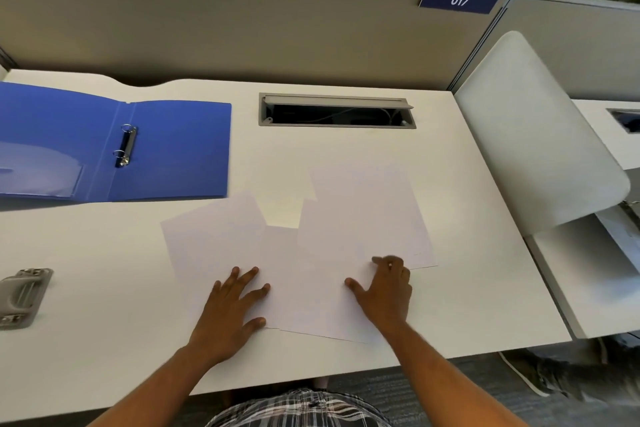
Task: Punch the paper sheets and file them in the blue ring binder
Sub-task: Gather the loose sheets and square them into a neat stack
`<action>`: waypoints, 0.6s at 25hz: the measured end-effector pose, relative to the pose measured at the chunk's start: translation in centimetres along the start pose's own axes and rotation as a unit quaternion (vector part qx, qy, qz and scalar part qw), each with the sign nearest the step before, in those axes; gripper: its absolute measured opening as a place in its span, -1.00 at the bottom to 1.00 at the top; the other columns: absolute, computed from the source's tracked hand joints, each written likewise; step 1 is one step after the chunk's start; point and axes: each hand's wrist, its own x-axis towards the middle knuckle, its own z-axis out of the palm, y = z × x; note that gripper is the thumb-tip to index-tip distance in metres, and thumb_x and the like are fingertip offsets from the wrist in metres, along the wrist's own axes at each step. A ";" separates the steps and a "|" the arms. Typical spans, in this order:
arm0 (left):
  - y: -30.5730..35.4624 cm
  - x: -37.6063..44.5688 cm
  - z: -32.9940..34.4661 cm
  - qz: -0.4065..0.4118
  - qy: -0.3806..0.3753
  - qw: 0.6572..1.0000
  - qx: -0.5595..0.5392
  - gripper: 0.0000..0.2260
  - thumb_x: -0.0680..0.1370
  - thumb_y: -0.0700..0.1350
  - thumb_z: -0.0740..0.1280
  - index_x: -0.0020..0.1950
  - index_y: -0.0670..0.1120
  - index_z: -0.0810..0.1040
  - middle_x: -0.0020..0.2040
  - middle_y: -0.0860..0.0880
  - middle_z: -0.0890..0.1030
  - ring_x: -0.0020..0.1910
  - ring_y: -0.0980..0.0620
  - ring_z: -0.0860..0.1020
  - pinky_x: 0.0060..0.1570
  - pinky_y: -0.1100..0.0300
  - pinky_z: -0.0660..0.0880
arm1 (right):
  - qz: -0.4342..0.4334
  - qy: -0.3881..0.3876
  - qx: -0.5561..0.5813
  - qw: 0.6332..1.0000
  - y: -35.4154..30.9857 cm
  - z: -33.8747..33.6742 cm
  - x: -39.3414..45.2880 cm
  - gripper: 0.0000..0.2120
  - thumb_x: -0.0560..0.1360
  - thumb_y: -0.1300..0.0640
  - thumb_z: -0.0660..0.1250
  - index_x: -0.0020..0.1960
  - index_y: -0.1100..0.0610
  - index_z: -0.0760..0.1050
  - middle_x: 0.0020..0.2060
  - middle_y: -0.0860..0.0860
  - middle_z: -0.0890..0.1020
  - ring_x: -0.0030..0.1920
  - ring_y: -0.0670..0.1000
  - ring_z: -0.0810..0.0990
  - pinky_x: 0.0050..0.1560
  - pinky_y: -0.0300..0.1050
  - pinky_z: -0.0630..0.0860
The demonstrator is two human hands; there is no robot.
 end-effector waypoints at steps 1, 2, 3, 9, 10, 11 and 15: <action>0.1 0.3 -0.2 0.003 0.012 1.000 0.003 -0.50 0.56 0.21 0.25 0.49 0.24 0.29 0.60 0.17 0.01 0.60 0.00 -0.08 0.54 0.00 -0.06 | -0.016 0.003 0.013 1.000 0.3 -0.5 1.6 -0.21 0.36 -0.34 0.46 0.43 0.05 0.39 0.37 0.02 0.36 0.39 0.13 0.36 0.25 0.09 0.47; 0.4 0.8 -0.5 0.005 0.027 1.000 0.004 -0.53 0.55 0.20 0.27 0.45 0.21 0.34 0.59 0.15 0.10 0.59 -0.01 0.03 0.52 0.01 0.07 | -0.033 -0.001 0.019 0.999 0.6 -1.1 3.3 -0.17 0.36 -0.32 0.47 0.47 0.07 0.34 0.44 0.03 0.32 0.47 0.14 0.31 0.31 0.11 0.43; 0.8 1.4 -1.0 0.003 0.040 0.999 0.003 -0.53 0.53 0.19 0.30 0.43 0.17 0.37 0.57 0.13 0.17 0.56 -0.01 0.13 0.48 0.03 0.19 | -0.048 -0.013 0.017 0.999 0.8 -1.6 5.0 -0.11 0.36 -0.33 0.47 0.52 0.08 0.29 0.51 0.03 0.27 0.54 0.13 0.23 0.38 0.13 0.38; 3.3 6.6 -2.6 -0.033 -0.011 0.999 0.014 -0.11 0.45 0.19 0.41 0.60 0.12 -0.07 0.61 0.15 -0.09 0.59 0.01 -0.01 0.49 0.08 0.16 | -0.104 -0.124 -0.046 0.986 1.3 -2.4 10.7 0.28 0.27 -0.53 0.38 0.66 0.12 -0.16 0.66 0.06 -0.14 0.65 0.08 -0.17 0.61 0.16 0.01; 3.4 7.0 -2.7 -0.039 -0.029 0.998 0.033 -0.07 0.44 0.21 0.41 0.60 0.13 -0.13 0.61 0.16 -0.15 0.59 0.00 -0.04 0.50 0.06 0.14 | -0.105 -0.139 -0.049 0.983 1.6 -2.1 10.6 0.29 0.27 -0.54 0.36 0.65 0.12 -0.21 0.65 0.05 -0.17 0.65 0.06 -0.19 0.62 0.16 -0.02; 3.4 7.3 -2.8 -0.047 -0.041 0.997 0.050 -0.06 0.44 0.23 0.41 0.60 0.13 -0.16 0.61 0.16 -0.18 0.59 -0.02 -0.05 0.51 0.05 0.14 | -0.107 -0.146 -0.051 0.982 1.9 -1.7 10.4 0.28 0.30 -0.54 0.33 0.65 0.13 -0.23 0.65 0.04 -0.18 0.65 0.04 -0.20 0.62 0.17 -0.03; 3.6 7.6 -3.2 -0.057 -0.036 0.994 0.081 -0.03 0.41 0.25 0.43 0.61 0.11 -0.12 0.61 0.14 -0.12 0.57 -0.04 0.02 0.46 0.03 0.19 | -0.119 -0.110 -0.040 0.986 2.8 -0.4 9.2 0.16 0.39 -0.52 0.23 0.65 0.12 -0.22 0.66 -0.01 -0.10 0.65 0.00 -0.13 0.62 0.15 -0.03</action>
